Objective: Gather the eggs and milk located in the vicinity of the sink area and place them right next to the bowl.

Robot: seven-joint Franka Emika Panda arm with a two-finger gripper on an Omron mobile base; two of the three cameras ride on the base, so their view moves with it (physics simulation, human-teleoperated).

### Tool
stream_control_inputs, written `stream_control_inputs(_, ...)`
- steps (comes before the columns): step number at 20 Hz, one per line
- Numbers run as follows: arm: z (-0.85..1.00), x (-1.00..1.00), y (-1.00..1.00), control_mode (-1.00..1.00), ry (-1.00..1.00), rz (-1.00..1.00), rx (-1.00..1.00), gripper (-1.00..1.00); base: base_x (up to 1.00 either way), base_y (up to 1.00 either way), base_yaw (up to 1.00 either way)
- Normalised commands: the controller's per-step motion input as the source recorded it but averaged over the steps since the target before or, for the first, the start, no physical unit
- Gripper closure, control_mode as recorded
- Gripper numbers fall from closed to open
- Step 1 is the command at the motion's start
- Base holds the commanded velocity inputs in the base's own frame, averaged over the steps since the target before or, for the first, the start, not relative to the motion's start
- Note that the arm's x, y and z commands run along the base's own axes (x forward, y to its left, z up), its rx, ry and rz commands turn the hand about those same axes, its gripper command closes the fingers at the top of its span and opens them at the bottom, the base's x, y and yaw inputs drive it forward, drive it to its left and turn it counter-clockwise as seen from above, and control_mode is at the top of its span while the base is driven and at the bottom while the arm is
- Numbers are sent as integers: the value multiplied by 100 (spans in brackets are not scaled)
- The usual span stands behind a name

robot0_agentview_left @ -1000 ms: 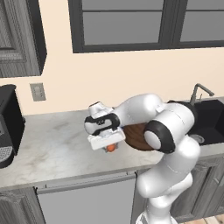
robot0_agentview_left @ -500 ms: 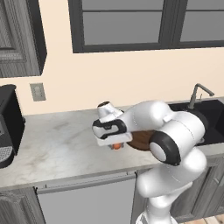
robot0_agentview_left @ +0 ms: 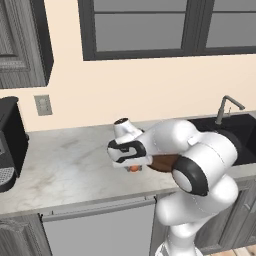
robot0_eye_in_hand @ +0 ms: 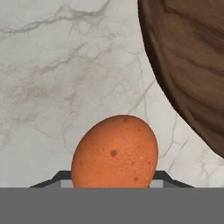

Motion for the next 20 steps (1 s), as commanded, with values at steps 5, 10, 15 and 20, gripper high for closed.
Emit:
stream_control_inputs(5,-7,0,0,-100,-12,-11,-1,100,0,0,0)
stream_control_inputs(10,-5,4,-4,-100,-7,-13,-1,100,0,0,0)
stream_control_inputs(15,-6,2,-1,-100,-3,-12,0,100,0,0,0)
stream_control_inputs(20,-15,14,-5,-100,0,-12,-1,100,0,0,0)
